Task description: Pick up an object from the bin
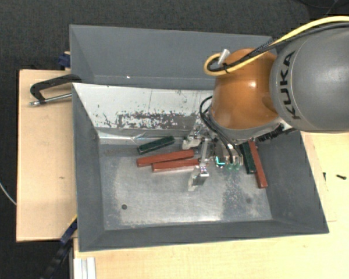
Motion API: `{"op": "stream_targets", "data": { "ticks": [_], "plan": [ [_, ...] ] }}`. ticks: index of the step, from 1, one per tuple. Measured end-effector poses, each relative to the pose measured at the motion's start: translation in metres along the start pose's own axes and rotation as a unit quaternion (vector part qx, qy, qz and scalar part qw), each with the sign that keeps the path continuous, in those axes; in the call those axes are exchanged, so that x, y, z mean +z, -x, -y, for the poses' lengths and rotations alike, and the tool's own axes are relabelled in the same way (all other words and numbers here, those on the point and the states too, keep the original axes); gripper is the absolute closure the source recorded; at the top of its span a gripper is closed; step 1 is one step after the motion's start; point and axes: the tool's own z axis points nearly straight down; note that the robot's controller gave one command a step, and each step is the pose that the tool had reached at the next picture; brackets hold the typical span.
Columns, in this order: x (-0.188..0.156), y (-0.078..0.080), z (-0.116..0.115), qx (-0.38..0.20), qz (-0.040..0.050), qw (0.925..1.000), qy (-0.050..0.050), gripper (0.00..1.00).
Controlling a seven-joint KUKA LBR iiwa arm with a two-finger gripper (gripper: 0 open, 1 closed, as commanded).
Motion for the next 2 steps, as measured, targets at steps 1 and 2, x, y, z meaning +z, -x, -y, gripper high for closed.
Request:
{"op": "stream_targets", "data": {
  "ticks": [1, 2],
  "plan": [
    [-0.004, 0.001, 0.0, 0.0, 0.0034, 1.0, 0.0, 0.0],
    [0.083, 0.051, 0.015, 0.022, 0.0119, 0.9997, 0.004, 1.0]
  ]
}}
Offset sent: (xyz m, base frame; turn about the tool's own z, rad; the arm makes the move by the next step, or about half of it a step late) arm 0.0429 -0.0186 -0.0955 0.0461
